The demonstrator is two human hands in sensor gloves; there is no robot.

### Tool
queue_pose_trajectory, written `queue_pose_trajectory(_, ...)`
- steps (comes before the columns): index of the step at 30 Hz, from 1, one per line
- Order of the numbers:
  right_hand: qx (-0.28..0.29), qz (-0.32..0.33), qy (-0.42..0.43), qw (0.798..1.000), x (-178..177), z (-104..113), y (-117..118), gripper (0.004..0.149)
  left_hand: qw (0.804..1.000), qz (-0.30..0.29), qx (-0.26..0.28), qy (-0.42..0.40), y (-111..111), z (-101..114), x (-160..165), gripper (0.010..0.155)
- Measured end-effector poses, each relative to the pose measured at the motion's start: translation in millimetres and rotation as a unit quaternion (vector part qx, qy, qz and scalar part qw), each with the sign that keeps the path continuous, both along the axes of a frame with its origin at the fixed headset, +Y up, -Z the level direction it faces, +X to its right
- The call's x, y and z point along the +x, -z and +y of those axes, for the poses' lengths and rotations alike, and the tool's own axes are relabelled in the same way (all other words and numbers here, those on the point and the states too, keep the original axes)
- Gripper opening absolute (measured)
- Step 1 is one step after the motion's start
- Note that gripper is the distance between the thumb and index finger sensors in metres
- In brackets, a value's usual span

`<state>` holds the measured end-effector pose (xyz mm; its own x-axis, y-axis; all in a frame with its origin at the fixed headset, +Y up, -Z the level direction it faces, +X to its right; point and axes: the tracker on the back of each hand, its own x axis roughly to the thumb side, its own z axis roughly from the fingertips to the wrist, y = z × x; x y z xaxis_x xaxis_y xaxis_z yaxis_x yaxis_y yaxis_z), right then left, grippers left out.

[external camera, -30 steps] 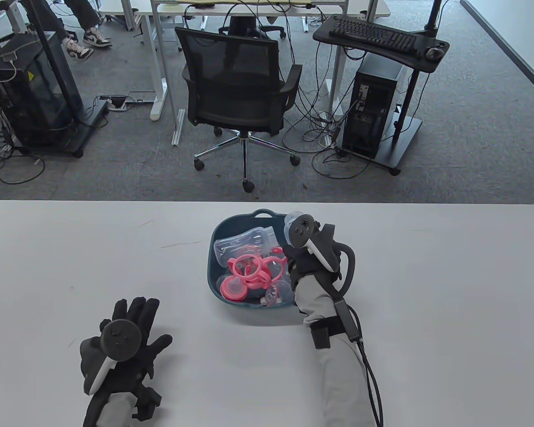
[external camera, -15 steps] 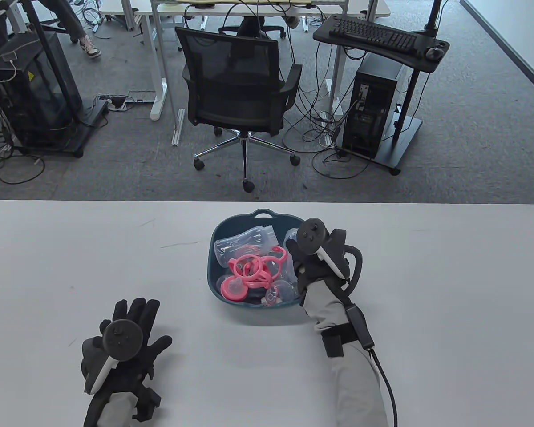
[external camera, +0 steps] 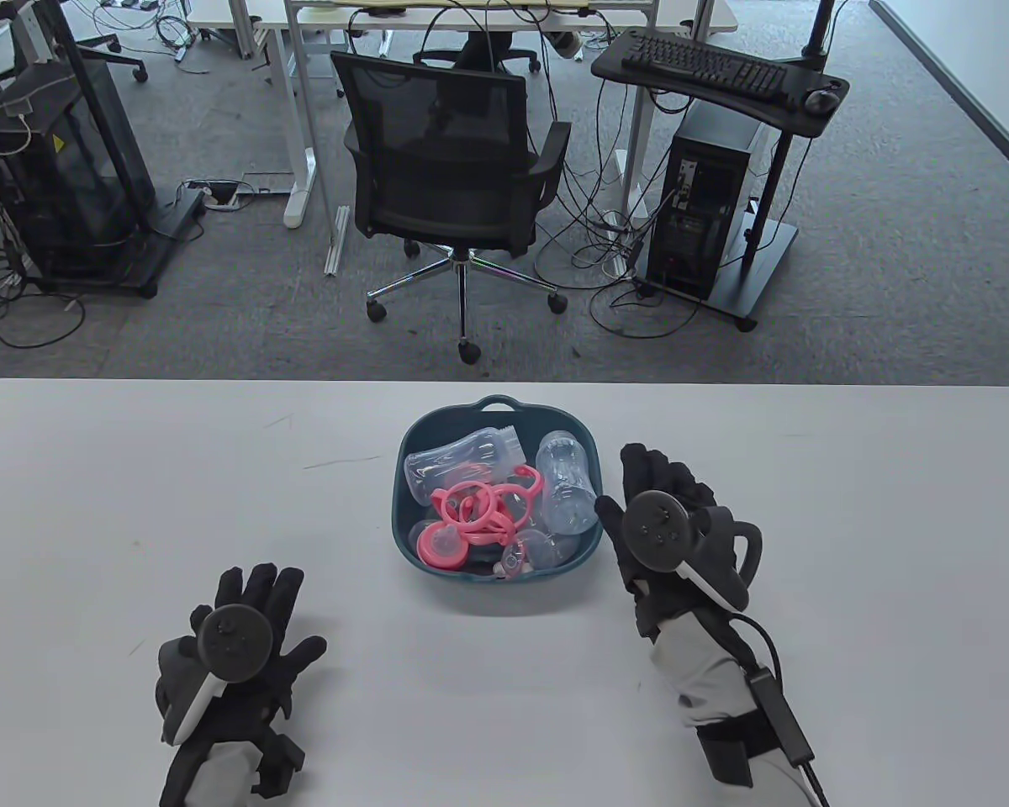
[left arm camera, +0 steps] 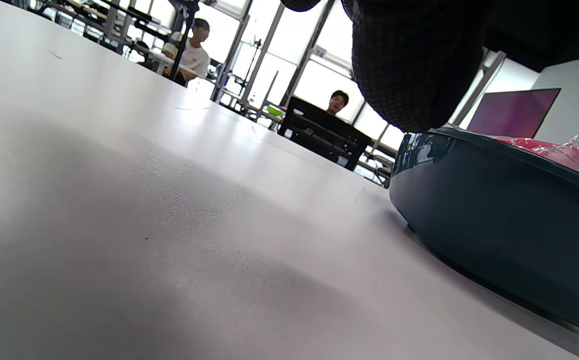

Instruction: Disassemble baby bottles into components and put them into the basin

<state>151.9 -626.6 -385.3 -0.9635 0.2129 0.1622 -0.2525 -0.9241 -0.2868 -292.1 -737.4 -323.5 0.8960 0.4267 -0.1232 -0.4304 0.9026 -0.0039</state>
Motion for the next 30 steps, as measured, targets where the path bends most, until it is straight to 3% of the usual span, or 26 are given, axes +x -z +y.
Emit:
queue_pose_trajectory(13,0.013,0.003,-0.006,1.000,29,-41,-55,0.069,1.000,-0.004,-0.005,0.008,0,-2,2,0.082)
queue_pose_trajectory(21,-0.004,-0.002,-0.015,1.000,41,-70,-67,0.069,1.000,-0.002,-0.013,0.009,-1,-4,3,0.083)
queue_pose_trajectory(30,-0.019,-0.013,-0.003,1.000,51,-87,-67,0.069,1.000,-0.003,-0.020,0.012,0,-7,4,0.083)
